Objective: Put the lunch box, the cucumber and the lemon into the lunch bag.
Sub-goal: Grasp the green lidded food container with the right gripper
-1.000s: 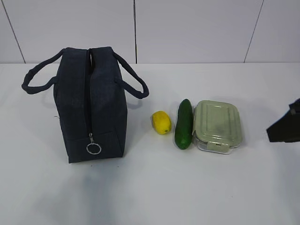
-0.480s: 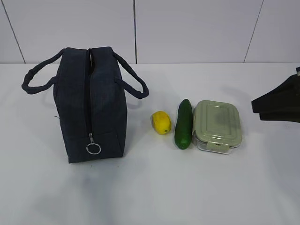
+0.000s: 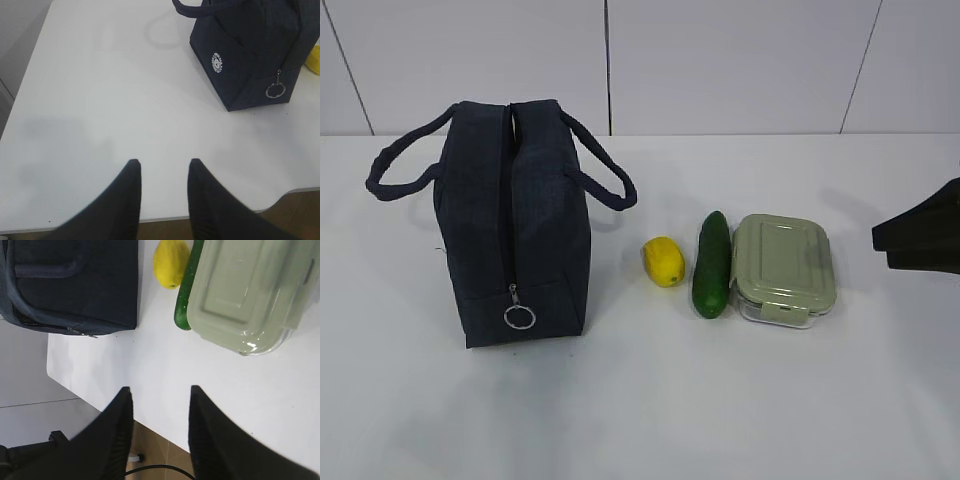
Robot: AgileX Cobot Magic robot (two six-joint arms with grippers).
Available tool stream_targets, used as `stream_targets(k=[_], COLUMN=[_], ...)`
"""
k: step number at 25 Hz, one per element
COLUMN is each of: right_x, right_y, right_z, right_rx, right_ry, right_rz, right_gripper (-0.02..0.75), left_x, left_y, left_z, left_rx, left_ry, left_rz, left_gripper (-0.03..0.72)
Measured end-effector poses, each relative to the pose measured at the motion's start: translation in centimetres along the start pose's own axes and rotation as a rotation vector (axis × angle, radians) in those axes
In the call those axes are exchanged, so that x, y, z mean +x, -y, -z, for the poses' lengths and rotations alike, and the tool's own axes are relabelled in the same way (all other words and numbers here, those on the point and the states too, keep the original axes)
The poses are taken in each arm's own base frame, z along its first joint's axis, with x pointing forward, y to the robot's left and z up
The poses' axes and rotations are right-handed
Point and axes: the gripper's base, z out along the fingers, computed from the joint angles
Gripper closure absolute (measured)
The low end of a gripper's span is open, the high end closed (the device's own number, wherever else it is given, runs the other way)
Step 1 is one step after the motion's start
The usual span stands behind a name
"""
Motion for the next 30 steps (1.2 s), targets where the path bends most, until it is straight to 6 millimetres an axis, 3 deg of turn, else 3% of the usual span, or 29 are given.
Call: stream_targets(k=[14, 19, 22, 30], right_x=[-0.3, -0.3, -0.4, -2.3], right_y=[-0.1, 0.2, 0.9, 3.8], right_z=[0.0, -0.1, -0.5, -2.1], right_rx=[-0.005, -0.007, -0.002, -0.015], right_ry=[0.020, 0.013, 0.014, 0.002], right_rz=[-0.002, -0.011, -0.034, -0.098], right_gripper=[0.432, 0.314, 0.259, 0.244], left_x=[0.0, 0.0, 0.0, 0.0], left_y=[0.0, 0.0, 0.0, 0.0], left_z=[0.0, 0.0, 0.0, 0.0], left_rx=[0.000, 0.000, 0.000, 0.000], left_ry=[0.000, 0.000, 0.000, 0.000], left_rz=[0.000, 0.000, 0.000, 0.000], left_gripper=[0.461, 0.461, 0.461, 0.461])
